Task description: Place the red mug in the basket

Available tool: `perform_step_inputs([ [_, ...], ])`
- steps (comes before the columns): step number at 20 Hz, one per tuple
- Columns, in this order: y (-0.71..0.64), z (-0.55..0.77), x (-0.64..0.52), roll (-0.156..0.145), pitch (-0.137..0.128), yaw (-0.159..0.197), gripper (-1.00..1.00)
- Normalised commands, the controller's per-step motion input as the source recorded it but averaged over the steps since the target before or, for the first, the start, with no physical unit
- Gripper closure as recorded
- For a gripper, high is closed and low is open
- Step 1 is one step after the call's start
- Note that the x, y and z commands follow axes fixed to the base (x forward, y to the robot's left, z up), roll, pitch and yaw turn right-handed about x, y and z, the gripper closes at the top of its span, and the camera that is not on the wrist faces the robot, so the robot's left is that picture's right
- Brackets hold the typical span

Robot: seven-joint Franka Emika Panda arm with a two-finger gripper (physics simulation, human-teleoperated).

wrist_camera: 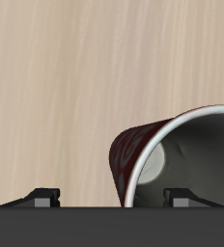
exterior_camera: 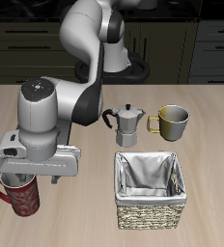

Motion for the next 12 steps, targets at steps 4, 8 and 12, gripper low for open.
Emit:
perform_step_inputs([
  [4,-0.18,-0.07,-0.07,-0.007,0.005,0.002,1.00],
  [8,-0.25,0.04,-0.16,-0.008,-0.001,-0.053,1.00],
  [12,-0.18,0.21,-0.15,-0.007,-0.041,-0.041,1.00],
])
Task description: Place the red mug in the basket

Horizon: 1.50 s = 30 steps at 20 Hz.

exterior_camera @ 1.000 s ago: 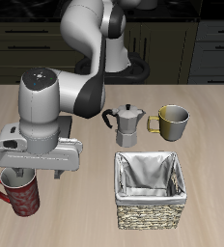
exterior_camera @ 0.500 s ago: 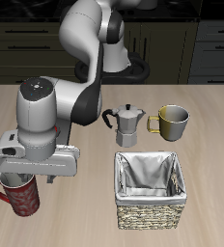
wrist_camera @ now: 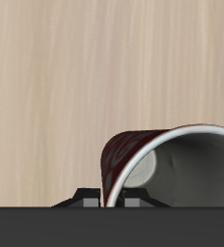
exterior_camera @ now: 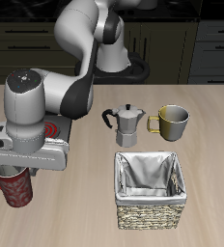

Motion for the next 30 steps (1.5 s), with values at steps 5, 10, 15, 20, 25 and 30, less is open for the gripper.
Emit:
perform_step_inputs([
  [5,-0.02,0.26,-0.16,-0.004,-0.038,-0.037,1.00],
  [10,0.20,0.45,-0.23,0.010,-0.072,-0.027,1.00],
  [15,0.30,0.46,-0.26,0.025,-0.065,-0.018,1.00],
  [20,0.15,0.41,-0.20,-0.003,-0.050,-0.025,1.00],
  [25,0.13,0.50,-0.23,0.004,-0.070,-0.009,1.00],
  [30,0.17,0.48,-0.23,-0.007,-0.061,0.008,1.00],
])
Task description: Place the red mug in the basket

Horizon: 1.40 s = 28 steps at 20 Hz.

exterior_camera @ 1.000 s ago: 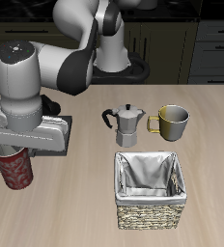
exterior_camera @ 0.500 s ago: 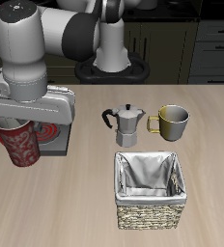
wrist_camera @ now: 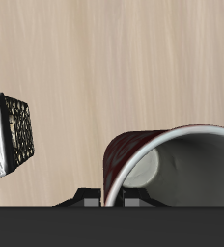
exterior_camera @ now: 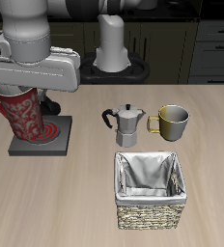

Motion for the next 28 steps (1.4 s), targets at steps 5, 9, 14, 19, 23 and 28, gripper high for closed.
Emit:
perform_step_inputs([
  [5,0.18,0.34,-0.11,0.001,-0.045,0.007,1.00],
  [9,0.22,0.30,-0.08,-0.028,-0.045,0.009,1.00],
  [14,0.31,0.14,0.02,0.010,-0.024,0.002,1.00],
  [19,0.40,0.10,0.00,0.042,-0.017,0.032,1.00],
  [23,0.40,0.11,0.03,0.035,-0.027,0.037,1.00],
  [28,0.40,0.07,0.04,0.044,-0.014,0.026,1.00],
])
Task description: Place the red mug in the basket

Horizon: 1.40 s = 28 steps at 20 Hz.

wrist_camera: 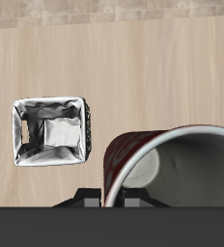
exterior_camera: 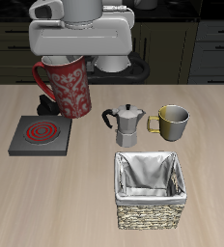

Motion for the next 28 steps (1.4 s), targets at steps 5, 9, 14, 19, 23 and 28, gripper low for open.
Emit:
perform_step_inputs([
  [5,0.43,0.12,0.04,0.057,-0.020,0.029,1.00],
  [9,0.36,0.02,0.07,0.035,-0.004,0.033,1.00],
  [14,0.52,0.11,0.09,0.038,-0.016,0.050,1.00],
  [19,0.24,0.02,0.10,0.023,0.001,0.024,1.00],
  [23,0.18,-0.05,0.13,0.029,-0.004,0.069,1.00],
  [28,0.11,-0.16,0.19,0.006,0.019,0.041,1.00],
])
